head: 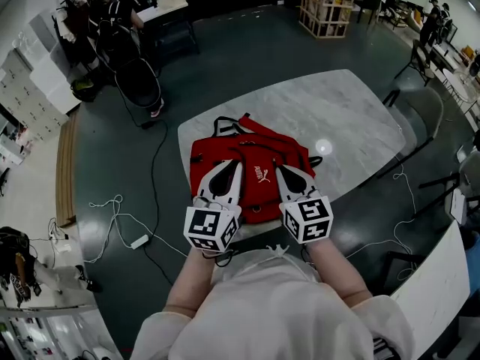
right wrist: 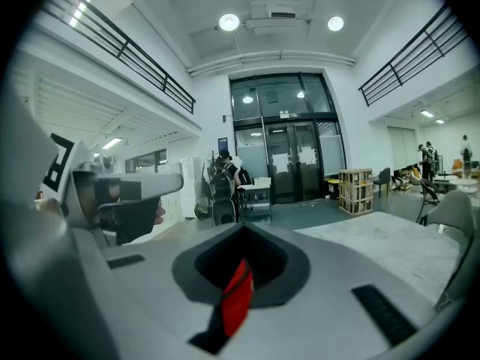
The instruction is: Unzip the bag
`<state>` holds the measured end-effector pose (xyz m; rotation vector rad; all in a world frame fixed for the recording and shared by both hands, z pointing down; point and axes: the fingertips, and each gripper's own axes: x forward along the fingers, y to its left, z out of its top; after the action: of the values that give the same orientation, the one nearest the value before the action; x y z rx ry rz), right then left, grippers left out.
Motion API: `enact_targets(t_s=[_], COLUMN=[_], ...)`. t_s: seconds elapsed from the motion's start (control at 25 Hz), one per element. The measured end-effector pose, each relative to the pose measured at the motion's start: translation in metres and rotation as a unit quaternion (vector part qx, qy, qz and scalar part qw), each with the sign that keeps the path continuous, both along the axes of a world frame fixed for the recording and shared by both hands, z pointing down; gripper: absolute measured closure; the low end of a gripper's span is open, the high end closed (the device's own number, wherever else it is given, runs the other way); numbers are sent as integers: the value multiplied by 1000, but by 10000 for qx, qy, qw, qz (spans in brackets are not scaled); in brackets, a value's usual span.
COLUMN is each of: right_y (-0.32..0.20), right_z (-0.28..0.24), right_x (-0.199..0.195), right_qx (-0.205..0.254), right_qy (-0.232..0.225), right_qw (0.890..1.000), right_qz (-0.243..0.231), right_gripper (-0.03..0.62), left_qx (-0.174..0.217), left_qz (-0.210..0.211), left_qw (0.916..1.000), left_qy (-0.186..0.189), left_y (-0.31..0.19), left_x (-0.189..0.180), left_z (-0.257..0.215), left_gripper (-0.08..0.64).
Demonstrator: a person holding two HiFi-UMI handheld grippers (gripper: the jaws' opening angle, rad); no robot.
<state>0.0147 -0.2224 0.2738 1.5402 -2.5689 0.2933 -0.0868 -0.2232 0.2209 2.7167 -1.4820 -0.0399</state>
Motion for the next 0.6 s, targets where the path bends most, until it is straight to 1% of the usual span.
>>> enact_targets(t_s=[0.32,0.6], right_y=[1,0], right_z=[5,0], right_x=[-13,-25], right_qx=[-103,9], right_qy=[-50,-131], right_qw=[9999,9999], right_qz=[-48,6], right_gripper=[566,566], left_qx=[-110,-168], left_qz=[43,20], left_qw=[9999,9999], left_qy=[27,-17], left_y=[0,-1], left_x=[-6,-21], left_z=[6,11], left_gripper=[529,529])
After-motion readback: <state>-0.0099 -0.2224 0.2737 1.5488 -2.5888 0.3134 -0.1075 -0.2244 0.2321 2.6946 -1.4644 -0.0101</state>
